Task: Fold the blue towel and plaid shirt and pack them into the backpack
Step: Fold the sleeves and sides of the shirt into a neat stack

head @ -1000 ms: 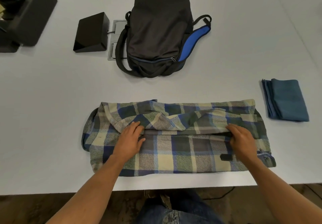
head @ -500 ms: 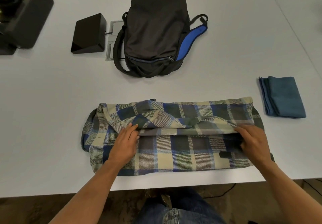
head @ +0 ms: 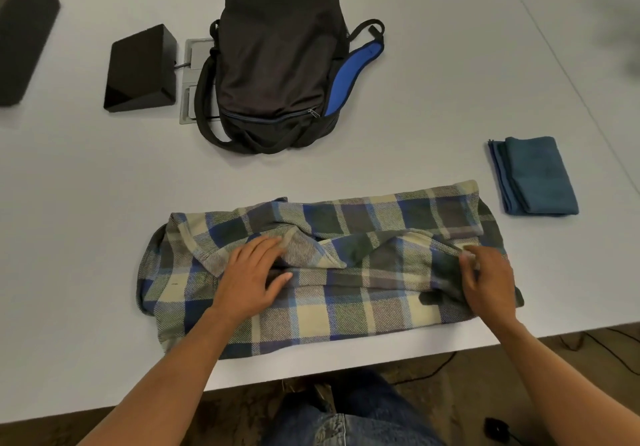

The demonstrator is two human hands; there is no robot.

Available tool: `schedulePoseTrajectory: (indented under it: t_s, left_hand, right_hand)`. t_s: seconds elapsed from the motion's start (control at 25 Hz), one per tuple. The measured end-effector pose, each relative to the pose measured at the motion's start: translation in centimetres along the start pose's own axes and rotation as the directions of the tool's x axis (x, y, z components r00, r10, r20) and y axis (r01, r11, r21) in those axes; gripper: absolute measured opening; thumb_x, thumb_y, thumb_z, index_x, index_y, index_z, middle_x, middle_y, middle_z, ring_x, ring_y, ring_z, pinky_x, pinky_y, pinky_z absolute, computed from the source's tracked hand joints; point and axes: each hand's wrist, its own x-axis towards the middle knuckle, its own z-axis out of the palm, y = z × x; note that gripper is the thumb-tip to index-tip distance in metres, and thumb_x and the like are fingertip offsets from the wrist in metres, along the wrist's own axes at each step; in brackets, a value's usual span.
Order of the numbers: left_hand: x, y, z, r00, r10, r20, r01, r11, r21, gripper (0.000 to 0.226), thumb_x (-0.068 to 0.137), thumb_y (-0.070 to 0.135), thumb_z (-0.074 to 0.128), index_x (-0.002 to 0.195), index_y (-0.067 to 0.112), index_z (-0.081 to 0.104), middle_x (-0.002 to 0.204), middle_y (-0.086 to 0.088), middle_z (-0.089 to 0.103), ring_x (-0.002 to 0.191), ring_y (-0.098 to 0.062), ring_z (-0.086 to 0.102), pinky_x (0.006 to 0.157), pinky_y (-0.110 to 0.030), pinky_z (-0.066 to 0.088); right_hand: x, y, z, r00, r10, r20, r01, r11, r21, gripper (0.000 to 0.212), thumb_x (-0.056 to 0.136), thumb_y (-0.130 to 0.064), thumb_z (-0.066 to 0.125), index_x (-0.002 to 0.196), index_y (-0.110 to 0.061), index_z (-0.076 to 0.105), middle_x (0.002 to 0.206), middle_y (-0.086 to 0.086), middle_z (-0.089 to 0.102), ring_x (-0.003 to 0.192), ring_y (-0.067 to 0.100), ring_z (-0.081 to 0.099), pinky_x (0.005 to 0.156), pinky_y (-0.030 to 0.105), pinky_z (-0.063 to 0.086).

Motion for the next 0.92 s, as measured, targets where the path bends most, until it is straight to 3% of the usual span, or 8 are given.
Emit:
schedulePoseTrajectory:
  t_s: [0.08,0.2,0.32,0.44,0.52,0.6,0.76,0.92]
  left_hand:
    - [2.5,1.4,-0.4,0.991,0.075,0.107,-0.071,0.996,-0.044,0.063,0.092,0.057,0.050,0.145,0.026,0.038,0.152,0.004,0.039,0.144,-0.015,0.025,0.116,-0.038,0.015]
    - [5.6,3.1,-0.8,0.968,0.162,0.190,-0.155,0.987,-0.052,0.064,0.093,0.052,0.054,0.149,0.029,0.032,0.153,0.006,0.036,0.145,-0.015,0.021,0.118,-0.035,0.005]
    - [8.1,3.8,-1.1,0.948,0.146,0.284,-0.133,0.989,-0.063,0.045,0.094,0.044,0.057,0.135,0.027,0.052,0.131,0.005,0.056,0.125,-0.016,0.043,0.116,-0.034,0.023]
    - [9.0,3.4,-1.4,0.931,0.064,0.361,-0.002,0.986,-0.169,0.024,0.095,0.038,0.058,0.114,0.024,0.060,0.110,0.006,0.061,0.106,-0.015,0.053,0.096,-0.037,0.043]
    - [9.1,2.9,-1.5,0.943,-0.055,0.329,0.154,0.946,-0.284,0.019,0.097,0.035,0.054,0.112,0.023,0.056,0.108,0.004,0.059,0.100,-0.015,0.055,0.088,-0.036,0.047]
    - [9.4,2.3,-1.6,0.961,-0.153,0.229,0.221,0.925,-0.310,0.022,0.100,0.034,0.050,0.115,0.018,0.054,0.111,0.000,0.060,0.100,-0.018,0.056,0.088,-0.039,0.048]
    - [10.7,2.4,-0.7,0.976,-0.199,0.087,0.210,0.968,-0.137,0.032,0.102,0.034,0.046,0.126,0.015,0.054,0.120,-0.008,0.059,0.108,-0.023,0.055,0.093,-0.044,0.047]
    - [11.3,2.7,0.3,0.967,-0.254,0.006,0.254,0.964,-0.077,0.032,0.102,0.032,0.044,0.128,0.014,0.052,0.118,-0.013,0.057,0.102,-0.027,0.056,0.084,-0.040,0.048]
  right_hand:
    - [1.2,1.0,-0.1,0.962,0.272,0.021,-0.269,0.959,-0.083,0.043,0.099,-0.042,0.048,0.129,-0.012,0.054,0.127,0.018,0.058,0.113,0.036,0.053,0.097,0.051,0.042]
    - [2.6,2.4,0.0,0.918,0.370,0.145,-0.345,0.923,-0.167,0.047,0.097,-0.042,0.054,0.133,-0.012,0.053,0.130,0.019,0.058,0.115,0.041,0.053,0.097,0.052,0.045]
    - [3.7,2.8,0.0,0.889,0.421,0.183,-0.413,0.907,-0.078,0.037,0.094,-0.037,0.062,0.124,-0.015,0.062,0.122,0.016,0.064,0.110,0.038,0.057,0.096,0.050,0.048]
    - [3.9,2.4,-0.5,0.877,0.439,0.198,-0.463,0.880,0.101,0.029,0.093,-0.027,0.066,0.118,-0.013,0.062,0.119,0.014,0.065,0.106,0.033,0.060,0.090,0.043,0.048]
    - [3.7,2.3,-1.1,0.909,0.393,0.137,-0.414,0.889,0.193,0.026,0.095,-0.023,0.064,0.118,-0.012,0.061,0.120,0.013,0.064,0.102,0.027,0.059,0.087,0.039,0.048]
    - [3.7,2.2,-1.8,0.926,0.371,0.070,-0.376,0.892,0.250,0.027,0.096,-0.023,0.062,0.120,-0.011,0.059,0.121,0.012,0.062,0.100,0.020,0.053,0.086,0.033,0.045]
    - [5.3,2.0,-2.8,0.920,0.390,0.031,-0.381,0.876,0.298,0.034,0.096,-0.026,0.061,0.126,-0.011,0.054,0.125,0.013,0.058,0.106,0.027,0.056,0.087,0.032,0.044]
    - [8.0,1.7,-3.3,0.933,0.356,0.051,-0.354,0.886,0.298,0.034,0.097,-0.029,0.059,0.127,-0.014,0.052,0.123,0.010,0.056,0.101,0.019,0.051,0.084,0.033,0.046]
